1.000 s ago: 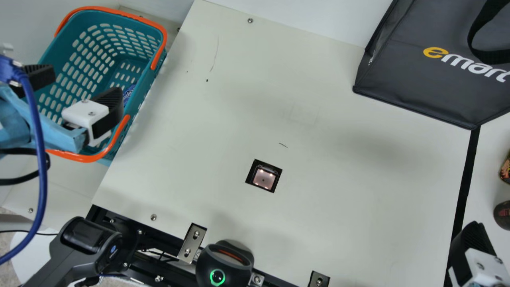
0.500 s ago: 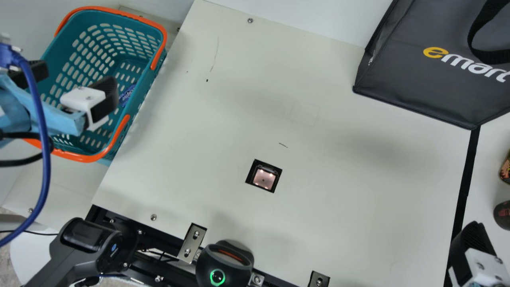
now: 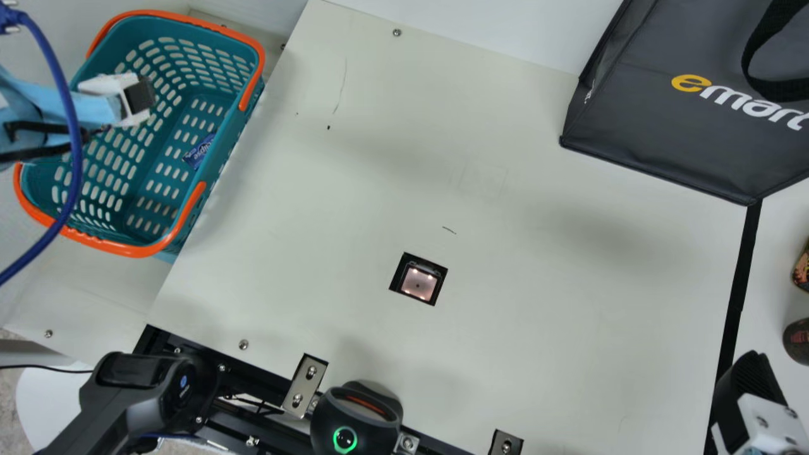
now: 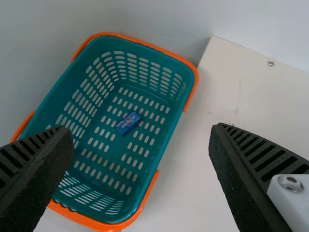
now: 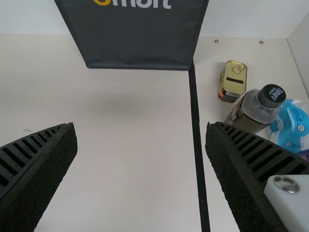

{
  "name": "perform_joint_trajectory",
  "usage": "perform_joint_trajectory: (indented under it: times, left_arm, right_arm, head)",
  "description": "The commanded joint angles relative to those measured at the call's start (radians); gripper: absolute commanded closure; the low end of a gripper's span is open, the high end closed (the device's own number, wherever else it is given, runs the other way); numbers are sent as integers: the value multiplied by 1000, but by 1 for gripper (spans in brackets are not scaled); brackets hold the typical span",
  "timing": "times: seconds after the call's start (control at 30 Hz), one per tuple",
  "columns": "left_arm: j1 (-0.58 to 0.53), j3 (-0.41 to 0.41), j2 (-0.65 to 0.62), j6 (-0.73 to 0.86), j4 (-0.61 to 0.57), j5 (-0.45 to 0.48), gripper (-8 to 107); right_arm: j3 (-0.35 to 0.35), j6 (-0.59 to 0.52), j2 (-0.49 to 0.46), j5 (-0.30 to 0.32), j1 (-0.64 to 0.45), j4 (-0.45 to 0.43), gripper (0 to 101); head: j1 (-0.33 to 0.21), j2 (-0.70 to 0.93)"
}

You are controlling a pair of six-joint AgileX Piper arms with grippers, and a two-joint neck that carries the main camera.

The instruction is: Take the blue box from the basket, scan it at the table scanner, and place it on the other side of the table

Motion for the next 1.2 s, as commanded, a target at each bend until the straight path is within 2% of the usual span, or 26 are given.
perform_joint_trajectory:
  times: [0.0,0.2,0.4,0.7,1.17]
  left_arm:
    - [62,-1,25,17,-12,-7,9]
    - [181,3,103,109,-56,-44,9]
    - [255,19,184,216,-93,-99,9]
    - [292,32,308,329,-129,-157,9]
    - [333,57,482,410,-161,-208,9]
  right_arm:
    - [0,0,0,0,0,0,6]
    - [0,0,0,1,0,0,6]
    - [0,0,0,1,0,0,6]
    - [0,0,0,1,0,0,6]
    - [0,0,0,0,0,0,6]
  head:
    - [-27,4]
    - [-27,4]
    - [-27,4]
    - [-27,4]
    - [-27,4]
